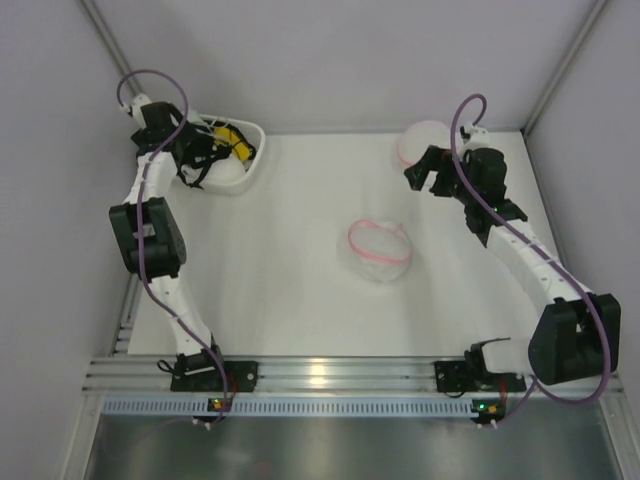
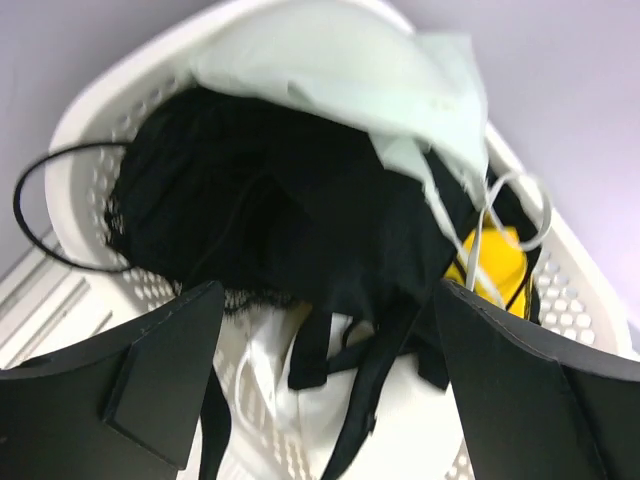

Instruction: Place the bra in the laundry bag and zip it closed

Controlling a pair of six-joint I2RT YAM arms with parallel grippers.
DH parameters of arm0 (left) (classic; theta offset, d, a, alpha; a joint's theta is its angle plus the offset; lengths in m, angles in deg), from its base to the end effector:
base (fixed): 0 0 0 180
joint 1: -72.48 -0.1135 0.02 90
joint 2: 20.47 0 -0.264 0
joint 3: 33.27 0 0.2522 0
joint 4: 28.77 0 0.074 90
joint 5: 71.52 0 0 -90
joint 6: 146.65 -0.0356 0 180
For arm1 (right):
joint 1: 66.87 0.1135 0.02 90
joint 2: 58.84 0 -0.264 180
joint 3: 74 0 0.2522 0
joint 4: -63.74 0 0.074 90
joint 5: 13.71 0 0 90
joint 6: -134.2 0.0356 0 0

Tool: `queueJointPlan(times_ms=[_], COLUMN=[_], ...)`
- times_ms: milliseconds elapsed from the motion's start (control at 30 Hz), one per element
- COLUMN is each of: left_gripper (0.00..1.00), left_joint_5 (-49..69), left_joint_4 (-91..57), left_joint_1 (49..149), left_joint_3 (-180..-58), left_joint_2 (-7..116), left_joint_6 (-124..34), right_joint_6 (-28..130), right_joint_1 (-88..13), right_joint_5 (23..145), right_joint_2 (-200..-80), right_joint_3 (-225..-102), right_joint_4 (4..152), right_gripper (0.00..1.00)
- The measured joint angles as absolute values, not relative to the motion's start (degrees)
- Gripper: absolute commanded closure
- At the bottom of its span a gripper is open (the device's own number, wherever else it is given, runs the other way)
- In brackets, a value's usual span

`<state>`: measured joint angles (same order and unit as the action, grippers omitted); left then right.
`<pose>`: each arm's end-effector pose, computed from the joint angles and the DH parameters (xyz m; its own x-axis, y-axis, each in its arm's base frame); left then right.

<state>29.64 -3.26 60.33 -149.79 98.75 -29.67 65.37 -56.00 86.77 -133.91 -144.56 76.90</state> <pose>0.4842 0.1113 0.2805 -0.2425 -0.5075 -0.8268 -0.5423 0.7776 -0.3183 0.3005 0.0643 0.3157 -0.4064 0.2836 -0.8686 -0.2240 0.8907 0.3956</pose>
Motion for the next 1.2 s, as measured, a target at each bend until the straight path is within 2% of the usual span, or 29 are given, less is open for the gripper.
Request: queueJointPlan(times_ms=[300, 467, 767, 900, 967, 1100, 1133, 1200], left_gripper=[0.08, 0.08, 0.19, 0.4, 0.43, 0.7, 0.8, 0.9], left_joint_5=[33.6, 34.5, 32.5, 31.3, 30.9, 29.7, 29.5, 29.3], left_joint_4=[-12.9, -15.8, -16.1, -16.2, -16.1, -16.2, -16.2, -16.2], left_joint_1=[60.1, 59.6, 57.5, 57.1, 57.1, 57.2, 57.2, 57.2], left_joint_3=[-150.2, -154.7, -160.4, -162.6, -163.6, -165.3, -165.3, -165.3], left_joint_2=[99.3, 102.6, 109.2, 111.9, 113.1, 115.5, 115.7, 116.0], left_joint_6=[-29.4, -27.8, -28.7, -30.5, -31.3, -32.4, -32.6, -32.9], right_joint_6=[65.9, 66.0, 66.5, 66.9, 66.9, 67.0, 67.0, 67.3], right_joint_1=[-55.5, -55.2, -54.5, -54.5, -54.5, -54.2, -54.1, -54.1], right_joint_5=[86.9, 86.9, 86.5, 86.2, 85.9, 85.5, 85.5, 85.3], right_joint_2=[-134.5, -134.5, -134.8, -134.8, -134.8, -135.1, -135.3, -135.5], right_joint_3=[-144.3, -144.3, -144.3, -144.3, -144.3, -144.3, -144.3, -144.3], right_joint_4=[76.0, 75.7, 75.6, 75.5, 75.5, 75.4, 75.4, 75.4], right_gripper=[0.01, 0.01, 0.01, 0.01, 0.01, 0.01, 0.01, 0.01])
